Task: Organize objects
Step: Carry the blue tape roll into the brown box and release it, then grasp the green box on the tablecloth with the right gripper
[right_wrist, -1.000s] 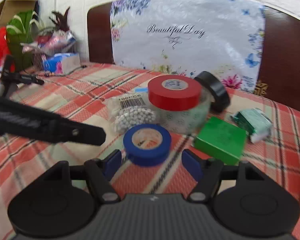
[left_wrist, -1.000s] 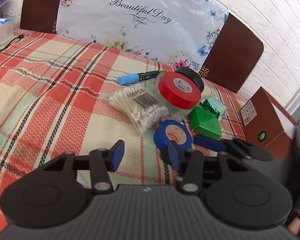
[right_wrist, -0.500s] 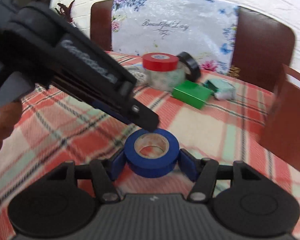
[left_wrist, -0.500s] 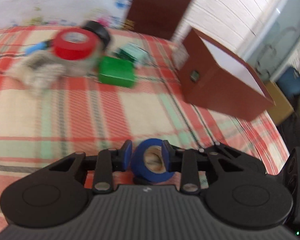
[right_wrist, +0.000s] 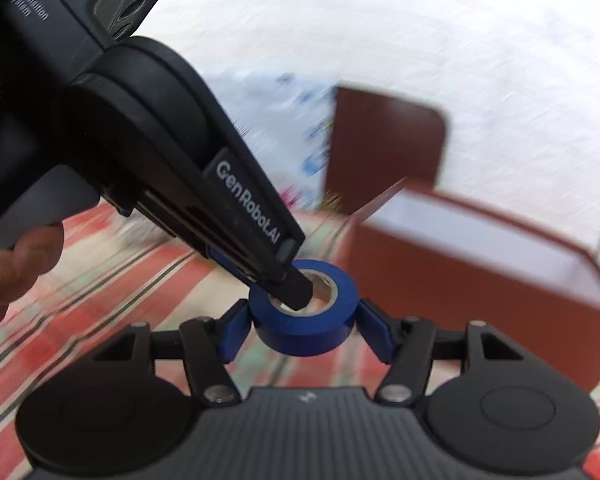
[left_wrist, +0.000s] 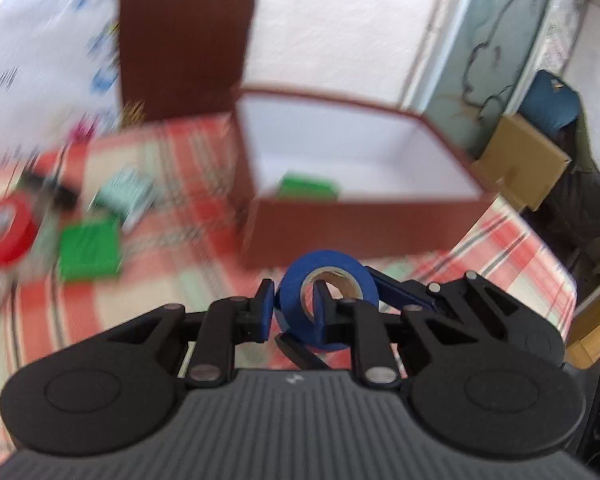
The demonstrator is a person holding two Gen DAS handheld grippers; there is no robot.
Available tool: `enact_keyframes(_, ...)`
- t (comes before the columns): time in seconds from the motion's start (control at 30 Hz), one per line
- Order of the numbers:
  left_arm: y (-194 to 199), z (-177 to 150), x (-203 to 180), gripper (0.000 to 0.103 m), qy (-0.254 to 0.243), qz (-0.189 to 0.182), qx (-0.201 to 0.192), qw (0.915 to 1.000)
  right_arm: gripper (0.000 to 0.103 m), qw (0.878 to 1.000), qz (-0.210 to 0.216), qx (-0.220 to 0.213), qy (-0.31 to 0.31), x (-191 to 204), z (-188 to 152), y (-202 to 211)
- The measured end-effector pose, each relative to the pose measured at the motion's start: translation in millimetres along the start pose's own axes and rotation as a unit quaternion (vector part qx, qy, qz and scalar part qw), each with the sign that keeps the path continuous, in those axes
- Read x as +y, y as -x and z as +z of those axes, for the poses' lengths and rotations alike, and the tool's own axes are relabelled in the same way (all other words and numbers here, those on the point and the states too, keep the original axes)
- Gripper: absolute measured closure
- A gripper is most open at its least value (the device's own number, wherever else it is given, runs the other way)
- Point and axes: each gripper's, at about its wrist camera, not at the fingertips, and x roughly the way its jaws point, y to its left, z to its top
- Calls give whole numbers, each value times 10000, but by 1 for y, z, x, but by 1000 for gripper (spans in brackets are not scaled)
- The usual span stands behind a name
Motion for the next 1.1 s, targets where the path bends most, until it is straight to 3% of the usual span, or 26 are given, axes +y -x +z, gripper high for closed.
enact_keyframes(0.13,-23,52,-46,81,-416,-232,-370,9982,44,9959,-767,-473,-15,-52,26,2)
enact_keyframes(0.27,-68,76,-69,81,-582,-395,-412,9967,44,9916,-1210,-395,-217,-105,33,-15)
enact_keyframes(0.5,-116,80,-72,80,-419,-390,-173,9982,40,9882,-1478,55,-386,-151,23,-50)
enact_keyframes(0.53,-116,78,-71,80,-395,-339,-189,9985,36,9869,-1544,23,-462,-152,21,-50)
enact_keyframes(0.67,-89,70,-61,80,-427,-240,-417,9979,38,9847,-1564,-117,-764,-148,17,-38)
enact_keyframes(0.83,-36,37,-18,79,-281,-53,-715,9970,38,9845,-1242,-500,-1136,-119,13,-7)
enact_keyframes(0.93,-6,-1,25,76,-77,279,-713,9970,38,9861,-872,-569,-1297,-93,11,8)
enact_keyframes(1.03,4,-43,76,76,251,849,-423,9952,39,9915,-257,-262,-1251,-56,20,-11)
enact_keyframes(1.1,10,-69,111,76,561,1294,-274,9896,39,9934,139,46,-1142,-29,16,-25)
